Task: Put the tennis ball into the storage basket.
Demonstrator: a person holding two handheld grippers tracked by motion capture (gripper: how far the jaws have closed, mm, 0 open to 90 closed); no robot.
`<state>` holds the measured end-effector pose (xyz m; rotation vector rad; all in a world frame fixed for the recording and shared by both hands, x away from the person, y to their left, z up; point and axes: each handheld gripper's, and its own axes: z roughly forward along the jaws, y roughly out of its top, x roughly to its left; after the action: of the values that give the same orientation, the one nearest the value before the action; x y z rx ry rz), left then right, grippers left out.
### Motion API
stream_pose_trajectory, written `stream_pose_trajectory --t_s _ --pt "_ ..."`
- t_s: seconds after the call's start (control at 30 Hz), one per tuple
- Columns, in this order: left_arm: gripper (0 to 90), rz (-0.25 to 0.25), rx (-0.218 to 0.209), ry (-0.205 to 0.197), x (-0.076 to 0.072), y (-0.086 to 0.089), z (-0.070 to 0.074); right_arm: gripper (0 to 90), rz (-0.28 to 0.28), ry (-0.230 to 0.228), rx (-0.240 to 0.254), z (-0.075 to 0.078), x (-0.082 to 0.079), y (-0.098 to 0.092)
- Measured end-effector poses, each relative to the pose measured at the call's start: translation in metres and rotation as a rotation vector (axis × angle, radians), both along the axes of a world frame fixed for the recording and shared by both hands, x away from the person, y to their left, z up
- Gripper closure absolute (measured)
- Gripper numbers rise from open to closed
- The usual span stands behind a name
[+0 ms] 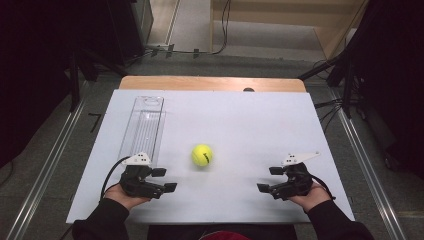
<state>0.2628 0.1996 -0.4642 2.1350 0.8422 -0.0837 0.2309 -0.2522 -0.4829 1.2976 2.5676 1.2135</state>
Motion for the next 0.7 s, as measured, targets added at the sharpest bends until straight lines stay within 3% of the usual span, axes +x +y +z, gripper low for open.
stream_pose_trajectory --t_s 0.4,0.7 --pt "26.5 -0.009 -0.003 0.002 -0.0005 -0.0024 0.0006 14.0 0.004 0.005 0.014 -0.0013 -0.0010 -0.0029" --pt "26.5 0.013 -0.006 0.009 0.0011 0.0000 -0.0008 14.0 0.011 0.011 0.010 -0.0025 0.0017 -0.0010"
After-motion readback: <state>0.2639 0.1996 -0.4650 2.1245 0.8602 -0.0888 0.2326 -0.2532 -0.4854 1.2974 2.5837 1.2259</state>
